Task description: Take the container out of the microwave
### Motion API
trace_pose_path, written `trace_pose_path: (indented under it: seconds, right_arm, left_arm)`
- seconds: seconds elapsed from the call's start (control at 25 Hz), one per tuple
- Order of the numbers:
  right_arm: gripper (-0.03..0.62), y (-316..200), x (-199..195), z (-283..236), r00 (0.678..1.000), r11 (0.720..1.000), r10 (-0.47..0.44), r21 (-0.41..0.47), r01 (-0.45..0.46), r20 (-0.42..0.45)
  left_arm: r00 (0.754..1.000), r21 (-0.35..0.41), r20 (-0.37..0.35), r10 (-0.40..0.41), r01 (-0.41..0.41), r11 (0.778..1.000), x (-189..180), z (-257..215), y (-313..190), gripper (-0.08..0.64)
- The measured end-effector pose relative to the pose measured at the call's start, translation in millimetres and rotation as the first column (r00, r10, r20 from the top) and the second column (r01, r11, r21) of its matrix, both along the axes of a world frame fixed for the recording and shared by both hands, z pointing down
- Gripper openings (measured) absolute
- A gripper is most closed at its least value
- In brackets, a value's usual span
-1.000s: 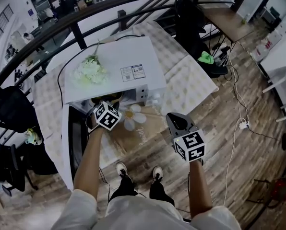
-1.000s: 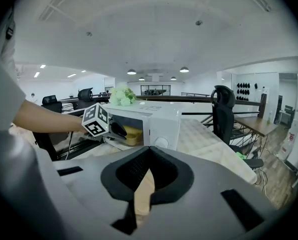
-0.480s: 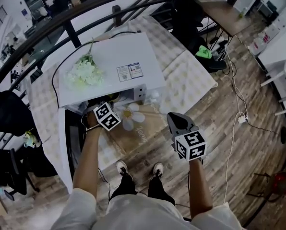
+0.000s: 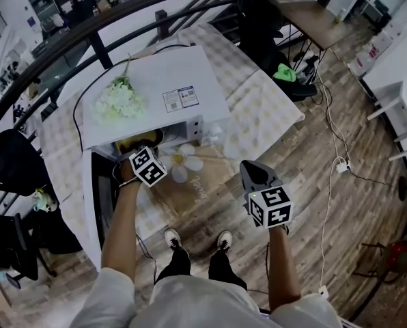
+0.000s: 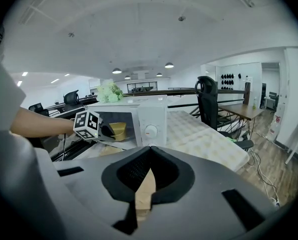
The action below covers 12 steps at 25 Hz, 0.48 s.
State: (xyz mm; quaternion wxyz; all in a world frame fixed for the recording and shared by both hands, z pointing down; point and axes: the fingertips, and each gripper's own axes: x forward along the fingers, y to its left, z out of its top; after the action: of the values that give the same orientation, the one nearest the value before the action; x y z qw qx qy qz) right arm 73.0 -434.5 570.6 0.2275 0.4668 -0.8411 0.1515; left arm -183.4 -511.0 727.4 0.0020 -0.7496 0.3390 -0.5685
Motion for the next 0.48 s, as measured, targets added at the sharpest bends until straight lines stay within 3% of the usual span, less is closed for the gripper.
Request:
trace_pose_path:
  seconds: [0.48]
  right_arm:
    - [0.012,42.7,42.3,-21.2,0.992,0.996,0.08,0.032,-0.077,-0.094]
  left_arm:
    - [0.993,0.04,-0.121,-0.012,0.017,0.999,40.0,-26.3,60.6,0.029]
